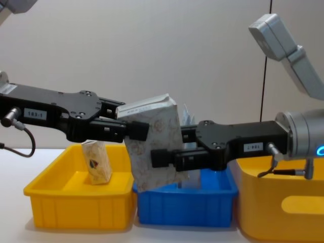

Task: Bimanual collaborative sorting of washing and personal care products

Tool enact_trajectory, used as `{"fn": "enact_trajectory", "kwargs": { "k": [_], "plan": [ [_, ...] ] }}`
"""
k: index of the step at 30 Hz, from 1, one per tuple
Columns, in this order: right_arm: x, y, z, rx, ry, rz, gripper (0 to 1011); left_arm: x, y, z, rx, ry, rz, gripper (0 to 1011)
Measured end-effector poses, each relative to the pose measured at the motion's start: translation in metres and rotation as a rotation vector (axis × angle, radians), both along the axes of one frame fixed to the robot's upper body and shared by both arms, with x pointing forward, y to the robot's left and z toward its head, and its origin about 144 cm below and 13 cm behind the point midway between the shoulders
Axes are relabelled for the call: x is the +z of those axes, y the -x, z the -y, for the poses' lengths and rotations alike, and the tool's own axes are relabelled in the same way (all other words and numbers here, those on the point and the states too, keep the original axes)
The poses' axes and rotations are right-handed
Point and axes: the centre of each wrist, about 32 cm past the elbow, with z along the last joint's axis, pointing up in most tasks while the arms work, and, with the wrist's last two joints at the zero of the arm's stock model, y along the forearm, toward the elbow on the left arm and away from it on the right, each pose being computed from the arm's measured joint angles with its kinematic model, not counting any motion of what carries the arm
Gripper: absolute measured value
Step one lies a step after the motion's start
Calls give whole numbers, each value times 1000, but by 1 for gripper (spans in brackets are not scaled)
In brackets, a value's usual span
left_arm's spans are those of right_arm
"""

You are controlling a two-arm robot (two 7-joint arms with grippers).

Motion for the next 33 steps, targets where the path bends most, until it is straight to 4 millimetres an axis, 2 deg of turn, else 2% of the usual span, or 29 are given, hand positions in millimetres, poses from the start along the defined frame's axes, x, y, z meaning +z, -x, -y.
{"fn": "enact_trajectory", "kwargs": {
  "k": [3,4,5,6,11,19,26,30,32,33],
  "plan": [
    [0,0,0,0,1,3,596,0,0,0,0,0,0,424],
    [0,0,0,0,1,4,534,0,0,0,0,0,0,424],
    [0,0,0,0,1,4,524,0,0,0,0,0,0,424],
    [0,0,-1,0,1,5,457,0,0,0,0,0,0,424],
    [0,-1,-1,-1,2,8,347,0,0,0,0,0,0,424],
    [0,-1,-1,-2,3,10,337,0,0,0,0,0,0,429],
    [0,-1,-1,-2,4,11,337,0,0,0,0,0,0,628],
    [0,-1,-1,-2,4,11,337,0,0,0,0,0,0,780],
    [0,-1,-1,-2,4,11,337,0,0,0,0,0,0,816],
    [0,-1,-1,-2,4,11,337,0,0,0,0,0,0,871]
  ]
}}
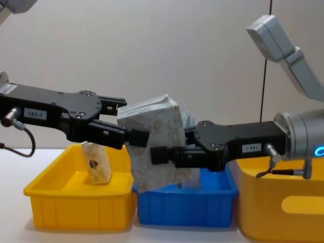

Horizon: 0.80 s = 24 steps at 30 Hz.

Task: Bimanual collaborative sorting of washing and personal care products

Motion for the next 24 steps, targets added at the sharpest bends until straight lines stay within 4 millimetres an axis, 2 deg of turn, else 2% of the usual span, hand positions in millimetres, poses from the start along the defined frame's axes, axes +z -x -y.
{"fn": "enact_trajectory", "kwargs": {
  "k": [5,16,24],
  "plan": [
    [0,0,0,-1,0,-1,337,0,0,0,0,0,0,999],
    [4,4,8,-18,-8,-7,337,0,0,0,0,0,0,1001],
    [11,12,22,-56,-17,0,337,0,0,0,0,0,0,1001]
  ]
}}
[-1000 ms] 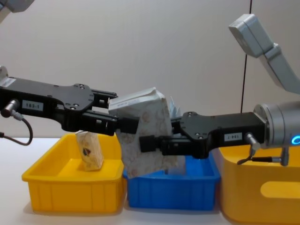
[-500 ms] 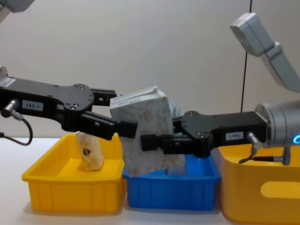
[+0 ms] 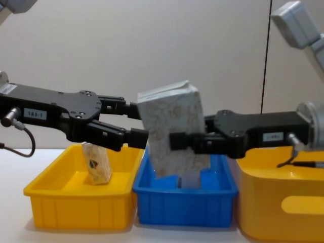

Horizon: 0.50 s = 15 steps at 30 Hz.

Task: Bimanual collaborative sorting of washing and personal care products

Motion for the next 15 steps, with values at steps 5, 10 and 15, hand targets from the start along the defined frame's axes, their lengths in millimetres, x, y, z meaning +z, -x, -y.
{"fn": "enact_trajectory", "kwargs": {
  "k": [5,10,15],
  "plan": [
    [4,7,12,-37,-5,7,337,0,0,0,0,0,0,1001],
    [7,17,26,-88,-10,19,337,0,0,0,0,0,0,1001],
    [10,27,38,-145,-15,29,337,0,0,0,0,0,0,1001]
  ]
}}
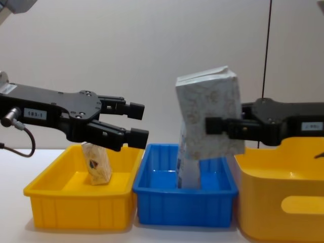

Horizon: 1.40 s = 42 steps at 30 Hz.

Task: Bimanual collaborative sorting of washing and personal care products

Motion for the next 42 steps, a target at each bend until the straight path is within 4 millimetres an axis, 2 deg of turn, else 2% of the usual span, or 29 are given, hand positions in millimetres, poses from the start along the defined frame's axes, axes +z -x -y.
{"fn": "enact_trajectory", "kwargs": {
  "k": [15,42],
  "plan": [
    [4,31,24,-233,-12,39,337,0,0,0,0,0,0,1001],
    [-2,72,26,-660,6,103,337,0,0,0,0,0,0,1001]
  ]
}}
